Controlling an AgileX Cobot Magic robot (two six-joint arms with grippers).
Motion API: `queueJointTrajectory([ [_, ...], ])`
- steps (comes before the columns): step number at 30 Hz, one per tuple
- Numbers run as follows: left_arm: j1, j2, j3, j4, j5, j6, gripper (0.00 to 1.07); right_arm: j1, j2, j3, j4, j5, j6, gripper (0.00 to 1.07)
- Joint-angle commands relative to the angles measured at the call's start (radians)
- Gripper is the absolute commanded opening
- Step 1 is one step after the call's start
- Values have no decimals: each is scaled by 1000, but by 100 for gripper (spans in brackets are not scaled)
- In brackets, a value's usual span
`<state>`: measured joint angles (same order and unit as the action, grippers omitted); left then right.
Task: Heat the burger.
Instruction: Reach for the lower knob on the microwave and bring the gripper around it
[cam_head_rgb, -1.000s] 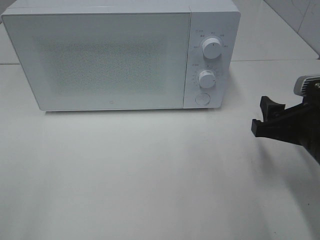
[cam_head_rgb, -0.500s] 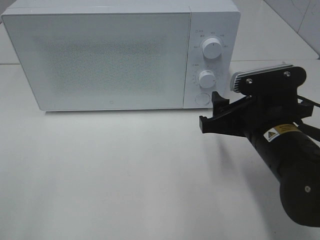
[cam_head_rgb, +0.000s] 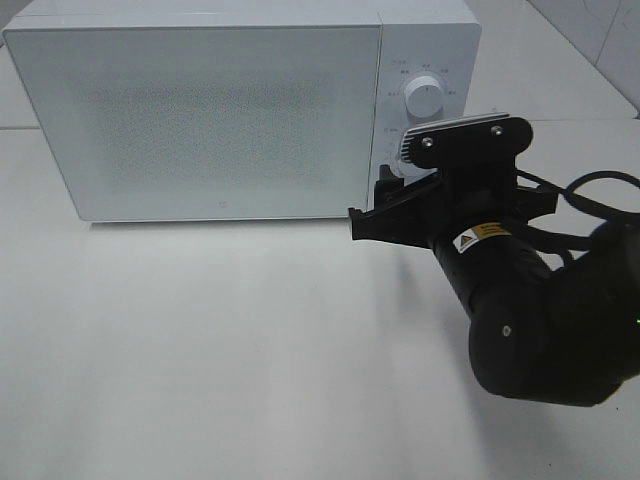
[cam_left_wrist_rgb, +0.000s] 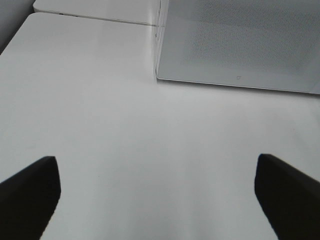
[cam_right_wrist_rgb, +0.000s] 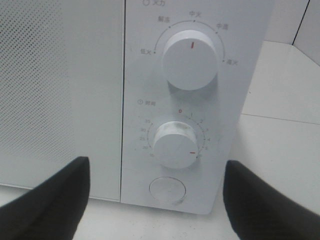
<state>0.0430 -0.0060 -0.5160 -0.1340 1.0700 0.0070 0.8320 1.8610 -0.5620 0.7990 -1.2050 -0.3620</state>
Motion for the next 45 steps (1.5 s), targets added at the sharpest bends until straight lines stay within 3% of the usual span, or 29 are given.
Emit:
queueJointTrajectory([
  [1, 2, -17, 0, -4, 0, -7, 98, -4, 51, -58, 5, -123, -10, 71],
  [16, 2, -17, 0, -4, 0, -7, 98, -106, 162, -185, -8, -109, -8, 71],
  [24, 2, -17, 0, -4, 0, -7, 98, -108, 215, -239, -16, -95, -8, 71],
  [45, 2, -17, 0, -5, 0, -7, 98, -155, 258, -292, -67, -66, -3, 71],
])
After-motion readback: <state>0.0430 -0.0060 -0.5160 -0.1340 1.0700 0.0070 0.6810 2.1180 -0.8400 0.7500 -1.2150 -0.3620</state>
